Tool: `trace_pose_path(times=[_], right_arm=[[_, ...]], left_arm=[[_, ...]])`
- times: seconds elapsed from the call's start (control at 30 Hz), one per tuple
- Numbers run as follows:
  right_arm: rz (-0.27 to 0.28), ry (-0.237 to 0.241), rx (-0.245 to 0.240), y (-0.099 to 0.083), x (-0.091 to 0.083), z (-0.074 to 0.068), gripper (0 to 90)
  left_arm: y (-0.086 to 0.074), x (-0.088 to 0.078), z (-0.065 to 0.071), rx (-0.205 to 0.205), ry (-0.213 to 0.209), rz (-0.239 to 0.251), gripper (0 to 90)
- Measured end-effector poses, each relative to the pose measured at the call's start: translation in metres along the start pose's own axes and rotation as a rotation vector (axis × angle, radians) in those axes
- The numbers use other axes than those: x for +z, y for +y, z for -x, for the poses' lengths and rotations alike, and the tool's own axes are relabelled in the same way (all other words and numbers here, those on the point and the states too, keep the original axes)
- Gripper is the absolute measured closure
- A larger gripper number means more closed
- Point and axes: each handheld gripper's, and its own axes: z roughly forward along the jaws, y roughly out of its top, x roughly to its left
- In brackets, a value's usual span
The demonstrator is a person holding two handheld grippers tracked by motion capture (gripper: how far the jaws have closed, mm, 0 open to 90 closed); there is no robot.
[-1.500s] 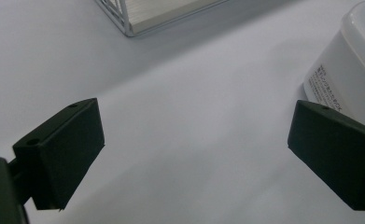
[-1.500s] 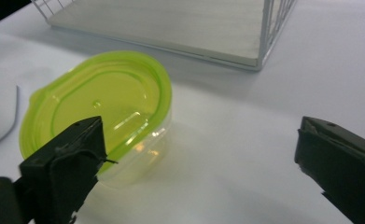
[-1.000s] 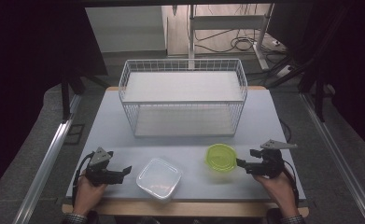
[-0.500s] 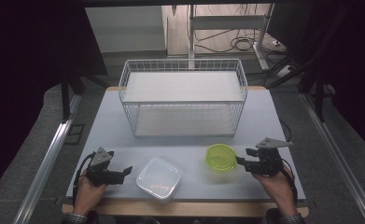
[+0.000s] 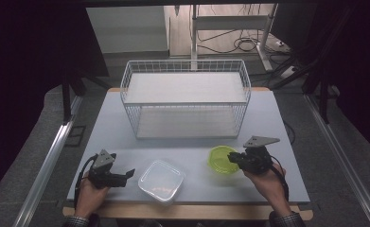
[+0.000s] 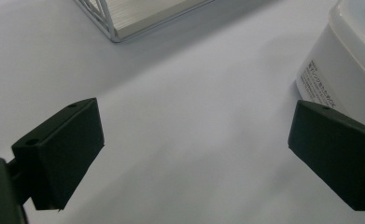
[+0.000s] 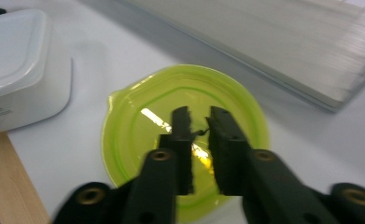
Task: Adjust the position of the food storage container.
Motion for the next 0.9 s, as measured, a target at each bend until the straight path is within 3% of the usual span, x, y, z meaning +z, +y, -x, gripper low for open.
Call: trace_pose_path(times=[0.2, 0.53, 0.77, 0.9], right_arm=[[-0.021, 0.008, -0.039, 0.011, 0.015, -0.010, 89.6], [-0.016, 0.038, -0.052, 0.033, 0.043, -0.029, 89.7], [-0.077, 0.063, -0.118, 0.038, 0.066, -0.043, 89.6], [-0.103, 0.069, -0.128, 0.036, 0.069, -0.045, 89.6]], left_arm=[[0.000, 0.001, 0.000, 0.002, 0.000, -0.006, 3.0], [0.000, 0.001, 0.001, 0.003, 0.002, -0.009, 3.0], [0.000, 0.002, 0.001, 0.005, 0.000, -0.011, 3.0], [0.000, 0.002, 0.001, 0.005, 0.000, -0.011, 3.0]])
